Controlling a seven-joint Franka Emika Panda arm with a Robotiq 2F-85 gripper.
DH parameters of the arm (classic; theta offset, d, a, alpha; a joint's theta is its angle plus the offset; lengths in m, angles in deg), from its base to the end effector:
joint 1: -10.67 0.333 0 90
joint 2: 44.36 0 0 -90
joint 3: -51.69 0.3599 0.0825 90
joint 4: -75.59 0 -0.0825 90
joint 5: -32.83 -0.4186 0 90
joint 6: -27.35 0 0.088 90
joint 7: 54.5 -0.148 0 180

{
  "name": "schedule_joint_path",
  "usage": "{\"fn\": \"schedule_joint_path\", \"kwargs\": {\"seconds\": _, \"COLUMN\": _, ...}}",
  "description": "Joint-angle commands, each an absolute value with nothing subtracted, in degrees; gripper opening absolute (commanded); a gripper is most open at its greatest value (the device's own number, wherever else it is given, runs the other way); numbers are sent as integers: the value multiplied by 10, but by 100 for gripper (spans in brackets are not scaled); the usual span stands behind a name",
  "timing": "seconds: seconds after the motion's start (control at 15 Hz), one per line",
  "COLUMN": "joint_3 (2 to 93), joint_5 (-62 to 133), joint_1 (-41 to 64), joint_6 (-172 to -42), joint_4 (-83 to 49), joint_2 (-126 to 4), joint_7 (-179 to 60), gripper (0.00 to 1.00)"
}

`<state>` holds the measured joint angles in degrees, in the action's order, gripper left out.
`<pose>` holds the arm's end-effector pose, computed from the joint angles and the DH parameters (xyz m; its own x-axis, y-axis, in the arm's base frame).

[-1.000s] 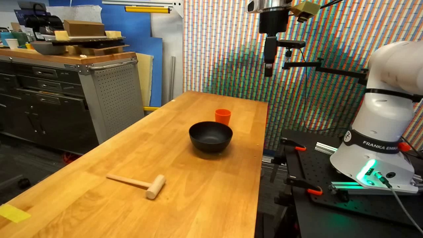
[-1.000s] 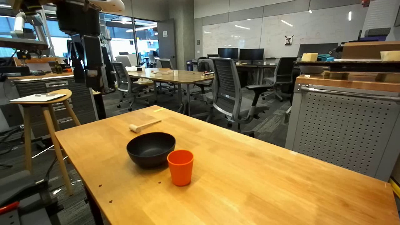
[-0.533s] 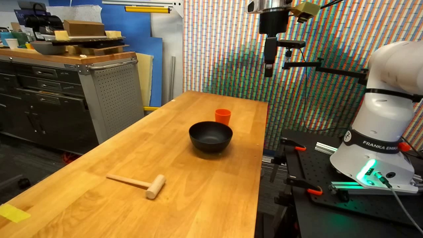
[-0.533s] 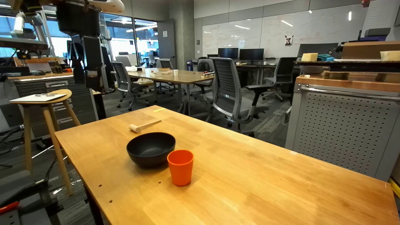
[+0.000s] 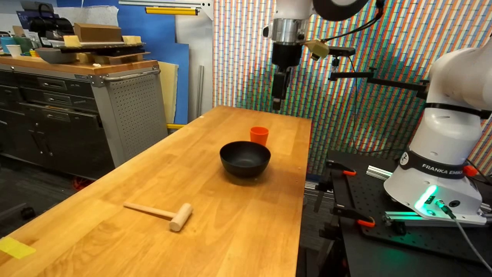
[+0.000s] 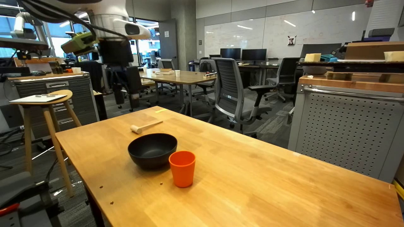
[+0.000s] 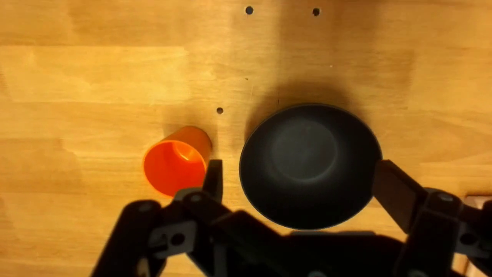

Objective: Place the orange cup inside the black bowl

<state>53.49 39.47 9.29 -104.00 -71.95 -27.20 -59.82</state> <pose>0.4357 -0.0034 0.3467 0.9997 -0.0099 0.0217 -0.0119 -0.9953 0.0957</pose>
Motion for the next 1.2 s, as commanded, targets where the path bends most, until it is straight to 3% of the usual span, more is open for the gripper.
{"fn": "schedule_joint_path", "kwargs": {"seconds": 0.0, "joint_3": 526, "joint_5": 439, "joint_1": 62, "joint_6": -1111, "joint_4": -658, "joint_2": -409, "joint_7": -636, "gripper": 100}}
{"fn": "schedule_joint_path", "kwargs": {"seconds": 0.47, "joint_3": 480, "joint_5": 434, "joint_1": 63, "joint_6": -1146, "joint_4": -532, "joint_2": -580, "joint_7": -647, "gripper": 100}}
{"fn": "schedule_joint_path", "kwargs": {"seconds": 1.07, "joint_3": 461, "joint_5": 377, "joint_1": 61, "joint_6": -1121, "joint_4": -480, "joint_2": -659, "joint_7": -656, "gripper": 100}}
{"fn": "schedule_joint_path", "kwargs": {"seconds": 1.13, "joint_3": 464, "joint_5": 367, "joint_1": 61, "joint_6": -1119, "joint_4": -477, "joint_2": -664, "joint_7": -654, "gripper": 96}}
